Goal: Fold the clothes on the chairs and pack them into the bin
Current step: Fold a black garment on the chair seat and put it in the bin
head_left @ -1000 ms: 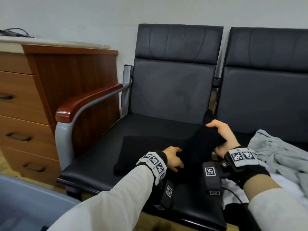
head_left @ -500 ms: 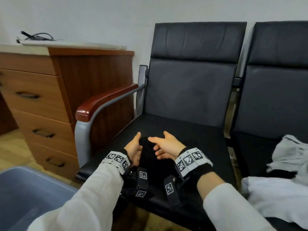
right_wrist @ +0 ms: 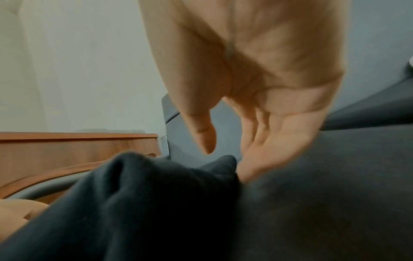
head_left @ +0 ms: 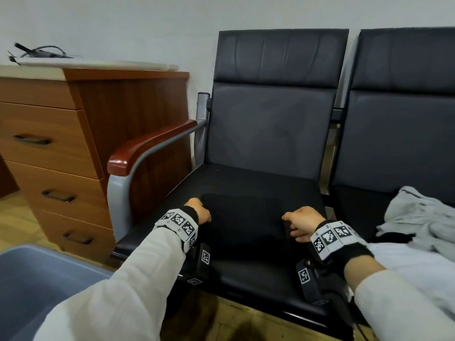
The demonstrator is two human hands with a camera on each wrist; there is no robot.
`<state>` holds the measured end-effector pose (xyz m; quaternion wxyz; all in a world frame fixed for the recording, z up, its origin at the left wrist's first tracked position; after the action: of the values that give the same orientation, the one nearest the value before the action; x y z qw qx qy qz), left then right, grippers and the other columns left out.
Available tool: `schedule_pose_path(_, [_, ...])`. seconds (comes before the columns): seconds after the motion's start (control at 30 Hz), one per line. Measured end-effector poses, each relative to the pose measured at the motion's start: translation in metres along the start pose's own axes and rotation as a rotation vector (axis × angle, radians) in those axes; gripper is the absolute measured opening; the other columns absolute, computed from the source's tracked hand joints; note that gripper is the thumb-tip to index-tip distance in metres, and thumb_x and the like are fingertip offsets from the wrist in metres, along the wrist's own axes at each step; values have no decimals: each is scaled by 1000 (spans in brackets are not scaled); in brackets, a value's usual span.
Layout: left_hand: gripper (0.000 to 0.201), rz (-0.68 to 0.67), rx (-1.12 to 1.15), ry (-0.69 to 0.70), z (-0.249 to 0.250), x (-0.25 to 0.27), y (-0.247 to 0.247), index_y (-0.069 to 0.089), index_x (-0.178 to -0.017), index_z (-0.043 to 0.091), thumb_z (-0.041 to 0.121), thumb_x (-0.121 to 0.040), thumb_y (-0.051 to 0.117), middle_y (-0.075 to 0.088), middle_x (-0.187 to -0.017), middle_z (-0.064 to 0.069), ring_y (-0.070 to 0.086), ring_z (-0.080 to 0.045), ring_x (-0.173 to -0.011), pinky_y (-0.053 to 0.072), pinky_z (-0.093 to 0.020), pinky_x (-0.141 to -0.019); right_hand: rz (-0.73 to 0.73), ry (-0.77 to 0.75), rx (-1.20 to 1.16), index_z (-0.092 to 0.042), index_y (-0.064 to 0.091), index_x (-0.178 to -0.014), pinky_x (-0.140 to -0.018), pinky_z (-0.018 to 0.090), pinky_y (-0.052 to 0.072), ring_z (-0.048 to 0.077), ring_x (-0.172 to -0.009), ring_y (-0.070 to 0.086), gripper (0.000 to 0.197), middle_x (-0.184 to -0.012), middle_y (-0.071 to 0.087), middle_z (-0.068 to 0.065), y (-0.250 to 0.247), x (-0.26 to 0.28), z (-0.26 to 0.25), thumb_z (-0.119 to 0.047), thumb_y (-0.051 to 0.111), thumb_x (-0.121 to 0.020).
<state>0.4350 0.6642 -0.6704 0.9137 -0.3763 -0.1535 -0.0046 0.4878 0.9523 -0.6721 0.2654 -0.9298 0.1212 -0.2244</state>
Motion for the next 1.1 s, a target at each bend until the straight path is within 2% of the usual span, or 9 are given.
schedule_pose_path(0.13, [36, 184, -158, 133, 31, 22, -15, 55, -123, 17, 17, -87, 58, 51, -130, -11, 54, -29, -116, 46, -36, -99, -134, 61, 1, -2, 40, -133, -55, 31, 53, 23, -71, 63, 67, -92, 61, 15, 8, 11, 6, -42, 66, -86])
schedule_pose_path(0.3, [18, -173, 438, 116, 49, 49, 33, 53, -109, 13, 6, -95, 46, 50, -78, -6, 54, -13, -50, 50, -22, -40, -195, 35, 9, -5, 50, -110, -61, 33, 58, 23, -78, 66, 58, -102, 63, 12, 20, 19, -4, -41, 78, -75])
schedule_pose_path(0.47, [47, -525, 516, -18, 39, 65, 64, 34, -139, 8, 25, -98, 49, 44, -128, -20, 64, -25, -76, 56, -32, -66, -292, 47, -403, -4, 69, -95, -63, 30, 56, 24, -77, 66, 25, -87, 69, 11, 39, 18, -12, -7, 76, -72])
schedule_pose_path(0.6, [85, -645, 660, -75, 36, 68, 57, 23, -146, 18, 69, -83, 45, 34, -145, -24, 65, -36, -91, 53, -41, -78, -308, -137, -614, 1, 68, -104, -88, 41, 51, 35, -98, 66, 31, -105, 69, 21, 51, 31, -48, 6, 66, -74])
schedule_pose_path(0.7, [91, -702, 753, -76, 36, 71, 47, 41, -137, 16, 83, -76, 32, 48, -136, -24, 60, -39, -104, 52, -45, -80, -361, -302, -535, -7, 46, -138, -77, 29, 52, 25, -96, 64, 58, -108, 66, 11, 73, 52, -75, 5, 62, -83])
schedule_pose_path(0.8, [60, -584, 769, -36, 31, 69, 35, 62, -112, 20, 68, -89, 33, 67, -107, -11, 63, -25, -93, 53, -39, -76, -466, -290, -585, -9, 20, -150, -61, 22, 53, 15, -81, 62, 72, -110, 63, 14, 87, 58, -83, 1, 58, -90])
schedule_pose_path(0.87, [39, -479, 655, -56, 21, 63, 29, 58, -121, 18, 46, -97, 42, 65, -97, -7, 62, -22, -84, 53, -40, -68, -410, -282, -630, -10, 24, -149, -58, 23, 54, 17, -78, 62, 67, -105, 64, 13, 80, 51, -82, 6, 52, -90])
schedule_pose_path(1.0, [27, -412, 553, -59, 11, 53, 19, 51, -125, 10, 17, -100, 42, 64, -98, -12, 61, -25, -80, 54, -42, -64, -355, -257, -564, -13, 33, -145, -66, 27, 52, 17, -84, 63, 62, -108, 63, 10, 75, 44, -74, 6, 51, -89])
schedule_pose_path(1.1, [37, -333, 439, -53, 4, 44, 7, 48, -131, 5, 20, -97, 49, 61, -119, -20, 64, -34, -98, 54, -50, -84, -354, -229, -506, -14, 32, -145, -68, 26, 53, 17, -89, 62, 64, -117, 62, 11, 79, 42, -69, 7, 50, -88])
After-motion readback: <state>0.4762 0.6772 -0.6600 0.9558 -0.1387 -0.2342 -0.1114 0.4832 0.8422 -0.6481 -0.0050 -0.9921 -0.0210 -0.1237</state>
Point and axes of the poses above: each hand's wrist, its own x-axis away from the middle knuckle, its own y-axis out of the palm, z = x × y, the point moved 6 cm from there along -x, towards the middle knuckle
